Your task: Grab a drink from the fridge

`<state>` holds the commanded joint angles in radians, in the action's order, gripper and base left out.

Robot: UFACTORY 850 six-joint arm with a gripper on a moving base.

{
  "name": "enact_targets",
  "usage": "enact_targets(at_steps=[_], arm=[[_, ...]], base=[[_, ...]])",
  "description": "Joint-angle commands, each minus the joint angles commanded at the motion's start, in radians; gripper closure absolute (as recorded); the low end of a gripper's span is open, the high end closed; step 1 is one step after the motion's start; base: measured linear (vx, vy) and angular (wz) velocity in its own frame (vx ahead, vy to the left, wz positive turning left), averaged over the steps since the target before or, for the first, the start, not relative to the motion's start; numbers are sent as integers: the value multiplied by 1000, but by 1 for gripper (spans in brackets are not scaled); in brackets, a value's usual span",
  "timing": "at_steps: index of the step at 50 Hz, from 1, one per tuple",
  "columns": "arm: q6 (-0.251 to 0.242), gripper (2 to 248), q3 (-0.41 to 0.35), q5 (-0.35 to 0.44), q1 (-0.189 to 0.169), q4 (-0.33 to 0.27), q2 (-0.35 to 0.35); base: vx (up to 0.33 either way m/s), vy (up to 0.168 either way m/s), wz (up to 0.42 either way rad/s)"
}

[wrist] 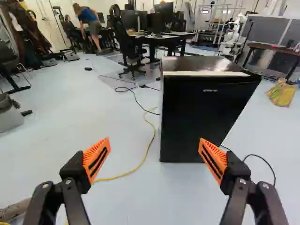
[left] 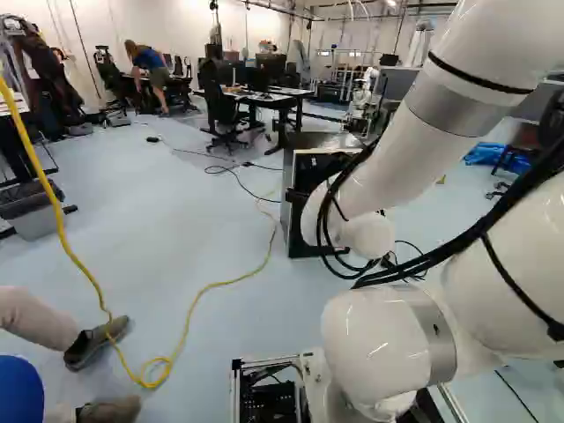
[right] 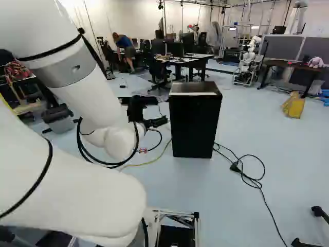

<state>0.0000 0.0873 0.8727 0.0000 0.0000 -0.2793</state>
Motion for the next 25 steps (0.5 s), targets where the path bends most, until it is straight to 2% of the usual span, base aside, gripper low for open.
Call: enact_targets(at_steps=[25], arm=[[0, 3, 0, 0, 0, 0, 0]], base=[[0, 0, 0]])
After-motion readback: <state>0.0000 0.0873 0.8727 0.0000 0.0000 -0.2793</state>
